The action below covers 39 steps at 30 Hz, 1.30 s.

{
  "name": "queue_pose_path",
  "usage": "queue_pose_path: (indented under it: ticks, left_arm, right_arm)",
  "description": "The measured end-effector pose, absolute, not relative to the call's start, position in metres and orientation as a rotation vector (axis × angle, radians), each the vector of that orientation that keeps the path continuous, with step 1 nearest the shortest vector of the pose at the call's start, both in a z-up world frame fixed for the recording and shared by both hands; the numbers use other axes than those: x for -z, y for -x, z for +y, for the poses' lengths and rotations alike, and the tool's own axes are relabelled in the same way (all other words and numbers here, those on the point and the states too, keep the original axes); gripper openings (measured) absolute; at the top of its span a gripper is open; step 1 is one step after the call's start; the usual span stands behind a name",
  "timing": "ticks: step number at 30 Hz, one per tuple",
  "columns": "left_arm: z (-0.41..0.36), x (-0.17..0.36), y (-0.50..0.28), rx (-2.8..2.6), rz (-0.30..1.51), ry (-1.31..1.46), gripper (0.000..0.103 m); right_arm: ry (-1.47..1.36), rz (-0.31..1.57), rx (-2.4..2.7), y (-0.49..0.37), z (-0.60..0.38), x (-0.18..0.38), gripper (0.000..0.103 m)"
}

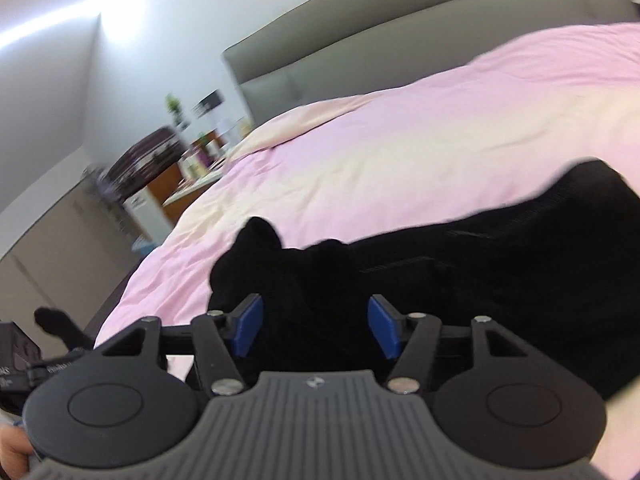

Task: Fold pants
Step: 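Regrasp the folded pants with the left gripper while the right gripper holds the hems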

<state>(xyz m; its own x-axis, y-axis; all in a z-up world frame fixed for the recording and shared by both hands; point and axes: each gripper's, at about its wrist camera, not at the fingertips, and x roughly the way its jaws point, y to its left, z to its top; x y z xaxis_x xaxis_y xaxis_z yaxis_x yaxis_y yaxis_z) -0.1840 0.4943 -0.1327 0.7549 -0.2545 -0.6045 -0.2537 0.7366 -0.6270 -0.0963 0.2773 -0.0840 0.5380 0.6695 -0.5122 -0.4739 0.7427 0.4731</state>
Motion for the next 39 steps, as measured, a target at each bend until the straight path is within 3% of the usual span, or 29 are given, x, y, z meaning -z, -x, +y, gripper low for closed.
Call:
queue_pose_path:
  ticks: [9, 12, 15, 17, 20, 26, 30, 32, 36, 38, 39]
  left_arm:
    - [0.495, 0.159, 0.178, 0.031, 0.759, 0.905, 0.09]
    - [0.495, 0.166, 0.178, 0.036, 0.767, 0.931, 0.09]
    - [0.496, 0.172, 0.178, 0.035, 0.776, 0.948, 0.09]
    - [0.495, 0.171, 0.179, 0.039, 0.766, 0.951, 0.09]
    - [0.491, 0.163, 0.18, 0.084, 0.734, 0.96, 0.09]
    - [0.475, 0.152, 0.174, 0.166, 0.695, 0.969, 0.09]
    - [0.453, 0.166, 0.162, 0.135, 0.782, 0.891, 0.087]
    - [0.443, 0.173, 0.158, 0.083, 0.826, 0.817, 0.08]
    - [0.442, 0.178, 0.163, 0.066, 0.809, 0.83, 0.08]
    - [0.444, 0.178, 0.163, 0.068, 0.813, 0.834, 0.079]
    - [0.445, 0.179, 0.162, 0.068, 0.814, 0.839, 0.079]
  right_arm:
    - [-0.212, 0.972, -0.782, 0.019, 0.368, 0.119, 0.066]
    - [-0.153, 1.038, -0.78, 0.018, 0.388, 0.137, 0.064]
    - [-0.088, 0.991, -0.769, 0.03, 0.389, 0.132, 0.04]
    - [-0.164, 0.973, -0.797, 0.03, 0.374, 0.12, 0.018]
    - [-0.282, 0.93, -0.834, 0.027, 0.348, 0.095, 0.014]
    - [-0.414, 0.832, -0.8, 0.022, 0.296, 0.063, 0.013]
    - [-0.471, 0.972, -0.699, 0.008, 0.277, 0.11, 0.014]
    - [-0.382, 1.018, -0.646, 0.007, 0.282, 0.139, 0.017]
    - [-0.37, 0.96, -0.648, 0.016, 0.276, 0.16, 0.017]
    - [-0.377, 0.949, -0.621, 0.02, 0.271, 0.151, 0.033]
    - [-0.349, 0.926, -0.6, 0.024, 0.27, 0.143, 0.034]
